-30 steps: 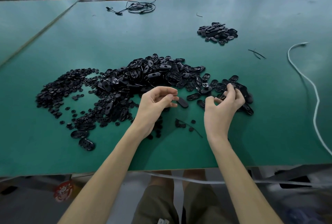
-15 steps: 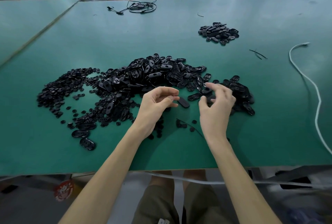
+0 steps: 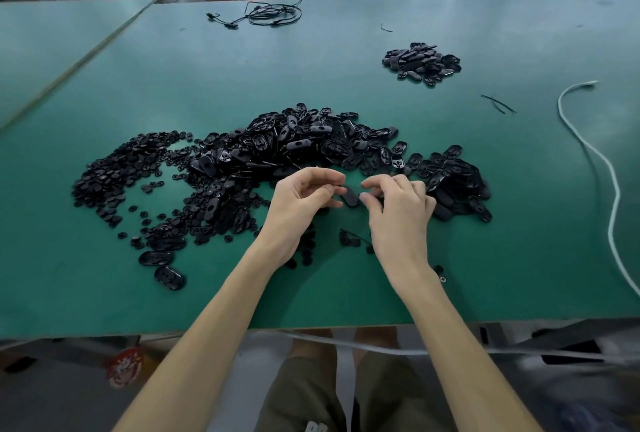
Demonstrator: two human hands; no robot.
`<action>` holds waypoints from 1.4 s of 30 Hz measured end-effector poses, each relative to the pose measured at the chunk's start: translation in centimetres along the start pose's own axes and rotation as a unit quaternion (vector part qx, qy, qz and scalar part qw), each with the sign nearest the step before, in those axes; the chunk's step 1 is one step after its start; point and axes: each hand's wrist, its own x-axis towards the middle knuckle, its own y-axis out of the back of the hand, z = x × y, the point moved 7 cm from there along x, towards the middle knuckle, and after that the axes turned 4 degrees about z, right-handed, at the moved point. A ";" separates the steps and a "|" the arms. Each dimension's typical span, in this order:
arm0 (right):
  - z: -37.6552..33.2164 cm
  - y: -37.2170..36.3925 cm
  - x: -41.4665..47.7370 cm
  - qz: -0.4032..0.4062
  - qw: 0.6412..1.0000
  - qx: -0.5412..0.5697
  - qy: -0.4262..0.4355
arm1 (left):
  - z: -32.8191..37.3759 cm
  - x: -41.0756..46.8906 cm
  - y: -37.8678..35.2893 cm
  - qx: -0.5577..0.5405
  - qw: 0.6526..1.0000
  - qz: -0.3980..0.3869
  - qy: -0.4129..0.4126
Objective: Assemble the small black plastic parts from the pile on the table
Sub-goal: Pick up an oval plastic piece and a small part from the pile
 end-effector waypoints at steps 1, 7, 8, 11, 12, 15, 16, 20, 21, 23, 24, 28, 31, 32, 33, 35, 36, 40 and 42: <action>0.0 0.1 0.0 0.008 1.000 0.016 0.000 | 0.0 0.0 0.0 -0.001 1.000 -0.003 0.000; 0.0 0.7 0.2 -0.009 0.965 0.260 -0.021 | 0.4 -0.4 -0.6 0.025 0.999 -0.038 -0.016; 0.0 0.6 0.2 -0.016 0.960 0.279 -0.022 | 0.4 -0.5 -0.8 0.023 0.999 -0.044 -0.018; -0.1 0.3 0.0 -0.038 0.945 0.325 -0.031 | 0.5 -0.5 -0.7 0.013 0.998 -0.051 -0.020; -0.1 0.2 0.0 -0.043 0.938 0.343 -0.035 | 0.5 -0.4 -0.6 0.012 0.999 -0.048 -0.019; -0.2 0.2 -0.1 -0.043 0.926 0.374 -0.032 | 0.4 -0.3 -0.1 -0.002 1.000 -0.027 -0.010; -0.3 0.2 -0.1 -0.043 0.928 0.370 -0.026 | 0.3 -0.2 0.1 -0.017 1.000 -0.016 -0.001; -1.2 0.4 -0.2 -0.048 0.951 0.305 0.026 | -0.1 0.1 1.1 -0.211 0.974 0.027 0.084; -1.4 0.3 -0.2 -0.054 0.955 0.290 0.040 | -0.1 0.2 1.3 -0.267 0.958 0.028 0.103; -1.9 -0.2 -0.5 -0.093 0.959 0.259 0.071 | -0.1 0.3 1.3 -0.333 0.935 0.023 0.122; -2.3 -0.6 -0.7 -0.119 0.959 0.242 0.088 | -0.1 0.3 1.3 -0.341 0.931 0.021 0.125; -2.8 -1.2 -1.1 -0.149 0.959 0.211 0.119 | -0.3 0.3 1.2 -0.317 0.940 0.018 0.123; -2.3 -0.7 -0.8 -0.120 0.954 0.262 0.078 | -0.3 0.4 1.2 -0.287 0.951 0.016 0.109; -2.2 -0.6 -0.7 -0.111 0.952 0.277 0.066 | -0.2 0.4 1.1 -0.268 0.958 0.010 0.102; -2.1 -0.5 -0.6 -0.100 0.950 0.289 0.057 | -0.2 0.3 1.0 -0.245 0.965 0.003 0.095; -1.8 -0.2 -0.4 -0.074 0.949 0.303 0.046 | -0.3 0.2 0.7 -0.207 0.974 -0.009 0.088; -1.7 0.0 -0.3 -0.064 0.950 0.303 0.044 | -0.4 0.2 0.6 -0.192 0.977 -0.012 0.087; -1.5 0.1 -0.4 -0.055 0.951 0.299 0.047 | -0.3 0.1 0.3 -0.146 0.986 -0.019 0.075; -1.7 0.2 -0.5 -0.056 0.953 0.293 0.059 | -0.3 0.1 0.2 -0.133 0.988 -0.019 0.071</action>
